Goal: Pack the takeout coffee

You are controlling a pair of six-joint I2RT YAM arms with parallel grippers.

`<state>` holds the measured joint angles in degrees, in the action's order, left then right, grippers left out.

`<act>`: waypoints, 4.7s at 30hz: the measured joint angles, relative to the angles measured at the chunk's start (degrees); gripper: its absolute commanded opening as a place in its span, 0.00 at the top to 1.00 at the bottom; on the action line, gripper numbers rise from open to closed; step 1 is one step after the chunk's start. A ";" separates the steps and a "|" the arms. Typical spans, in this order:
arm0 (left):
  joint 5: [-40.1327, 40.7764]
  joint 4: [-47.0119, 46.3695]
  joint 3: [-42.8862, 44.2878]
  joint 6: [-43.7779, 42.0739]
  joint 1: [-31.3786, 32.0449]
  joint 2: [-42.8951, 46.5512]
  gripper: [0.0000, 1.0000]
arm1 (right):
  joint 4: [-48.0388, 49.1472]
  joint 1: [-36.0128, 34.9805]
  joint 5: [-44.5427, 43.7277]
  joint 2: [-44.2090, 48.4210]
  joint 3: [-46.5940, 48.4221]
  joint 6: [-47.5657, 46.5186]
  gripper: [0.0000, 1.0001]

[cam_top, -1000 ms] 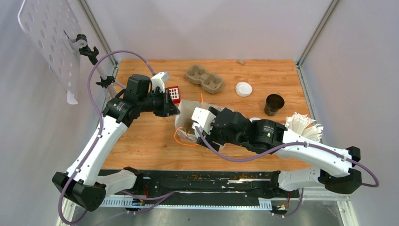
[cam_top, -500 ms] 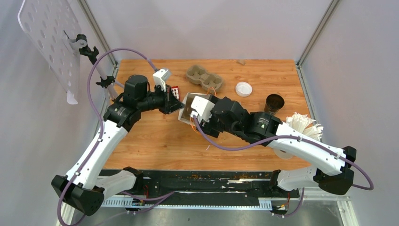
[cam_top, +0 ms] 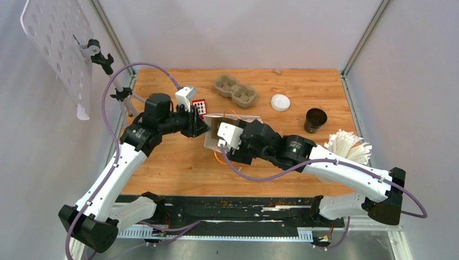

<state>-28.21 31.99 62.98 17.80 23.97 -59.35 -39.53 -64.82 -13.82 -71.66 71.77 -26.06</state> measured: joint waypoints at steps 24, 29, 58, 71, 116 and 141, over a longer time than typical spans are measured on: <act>1.97 8.79 -1.68 0.52 0.00 3.56 0.29 | 6.43 -1.84 -1.77 0.59 -4.81 -4.90 0.37; 2.45 8.92 -3.10 0.55 0.00 3.61 0.43 | 7.72 -1.90 -2.14 0.44 -5.38 -7.34 0.37; -3.34 5.42 -7.21 -5.66 0.68 4.83 0.97 | 14.25 -0.35 0.59 -5.20 -9.07 -23.82 0.37; -4.74 5.46 -7.21 -6.43 1.18 4.83 1.00 | 21.14 2.78 1.88 -4.96 -19.04 -26.53 0.38; -5.38 6.23 -8.79 -1.73 1.18 5.01 0.56 | 29.07 10.84 8.24 -4.09 -23.02 -34.82 0.39; -3.30 11.58 -8.07 0.35 1.18 4.44 0.31 | 29.62 8.57 11.15 -3.93 -23.10 -34.93 0.39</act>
<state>-31.51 43.57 54.92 18.15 25.15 -54.92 -9.91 -56.25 -2.68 -75.59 48.66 -60.99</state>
